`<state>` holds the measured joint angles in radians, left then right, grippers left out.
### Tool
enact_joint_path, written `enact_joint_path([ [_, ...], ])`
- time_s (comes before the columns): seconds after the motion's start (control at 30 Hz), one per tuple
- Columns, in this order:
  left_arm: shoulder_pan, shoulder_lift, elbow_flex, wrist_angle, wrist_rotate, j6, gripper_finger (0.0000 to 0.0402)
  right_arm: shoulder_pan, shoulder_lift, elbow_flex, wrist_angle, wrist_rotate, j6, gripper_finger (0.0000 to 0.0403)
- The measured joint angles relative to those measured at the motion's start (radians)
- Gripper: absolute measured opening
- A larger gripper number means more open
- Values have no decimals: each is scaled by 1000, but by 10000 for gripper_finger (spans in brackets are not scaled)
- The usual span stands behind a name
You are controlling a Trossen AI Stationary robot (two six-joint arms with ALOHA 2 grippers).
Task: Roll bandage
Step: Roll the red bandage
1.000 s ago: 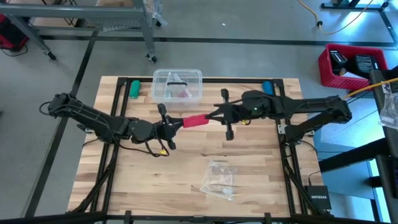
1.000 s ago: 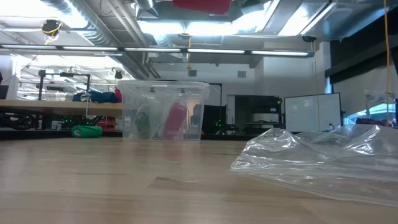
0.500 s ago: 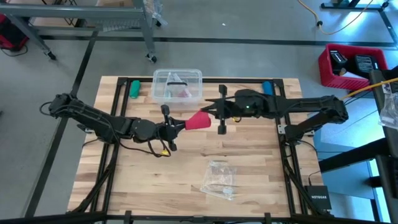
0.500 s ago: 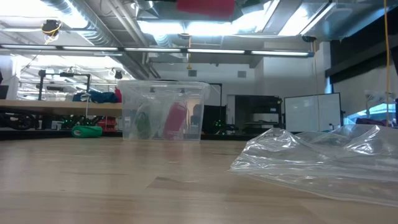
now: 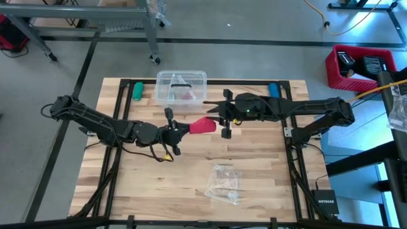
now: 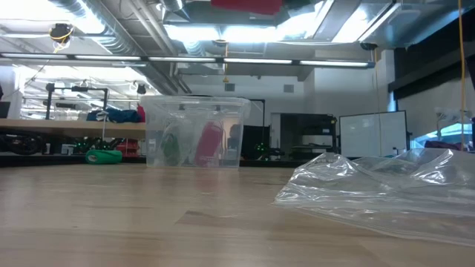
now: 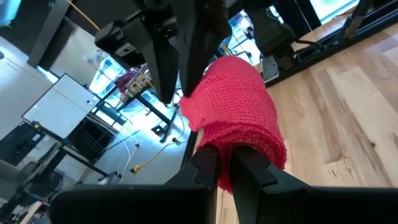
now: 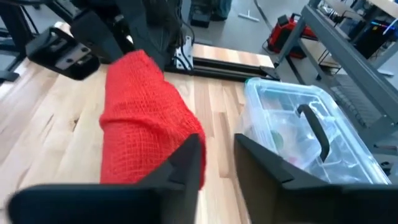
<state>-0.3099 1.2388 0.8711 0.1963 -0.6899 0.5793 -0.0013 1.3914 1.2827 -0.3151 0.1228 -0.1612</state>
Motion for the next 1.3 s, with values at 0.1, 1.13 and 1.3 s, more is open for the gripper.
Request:
enact_joint_path([
  [0.1, 0, 0, 0, 0, 0, -1, 17, 0, 0, 0, -1, 26, 0, 145],
  [1.13, -13, -43, 0, 45, -55, 30, 17, 2, -212, 0, -360, 52, 82, 223],
  [1.3, -11, -69, 0, 104, -58, 60, 17, 2, -263, -115, -274, 4, 113, 223],
])
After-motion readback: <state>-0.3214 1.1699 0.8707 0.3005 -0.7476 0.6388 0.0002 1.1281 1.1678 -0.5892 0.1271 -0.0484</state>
